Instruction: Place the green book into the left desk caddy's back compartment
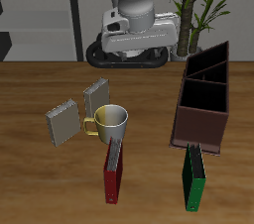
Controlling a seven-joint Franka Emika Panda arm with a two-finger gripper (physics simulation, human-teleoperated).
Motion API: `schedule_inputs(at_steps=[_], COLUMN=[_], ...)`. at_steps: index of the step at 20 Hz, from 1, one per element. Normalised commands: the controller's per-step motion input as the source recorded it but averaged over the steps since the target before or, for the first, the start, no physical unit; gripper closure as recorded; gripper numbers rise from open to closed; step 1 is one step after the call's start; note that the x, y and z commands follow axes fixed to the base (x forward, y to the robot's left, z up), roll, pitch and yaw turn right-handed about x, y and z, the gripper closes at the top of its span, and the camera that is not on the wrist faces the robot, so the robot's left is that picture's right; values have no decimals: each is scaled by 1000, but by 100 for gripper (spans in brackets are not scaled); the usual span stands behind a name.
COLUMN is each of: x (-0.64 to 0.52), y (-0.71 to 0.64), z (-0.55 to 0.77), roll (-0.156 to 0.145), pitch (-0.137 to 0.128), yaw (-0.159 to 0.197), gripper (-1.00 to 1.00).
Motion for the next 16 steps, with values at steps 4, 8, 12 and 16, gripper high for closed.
schedule_inputs(at_steps=[4,8,12,16], x=[245,360,481,420], y=[188,347,374,359], z=[102,151,74,-65], roll=[14,13,-20,-10], pitch=[-22,-35,-19,15], yaw=[-17,16,-41,-42], gripper=[-100,-100,-100,-100])
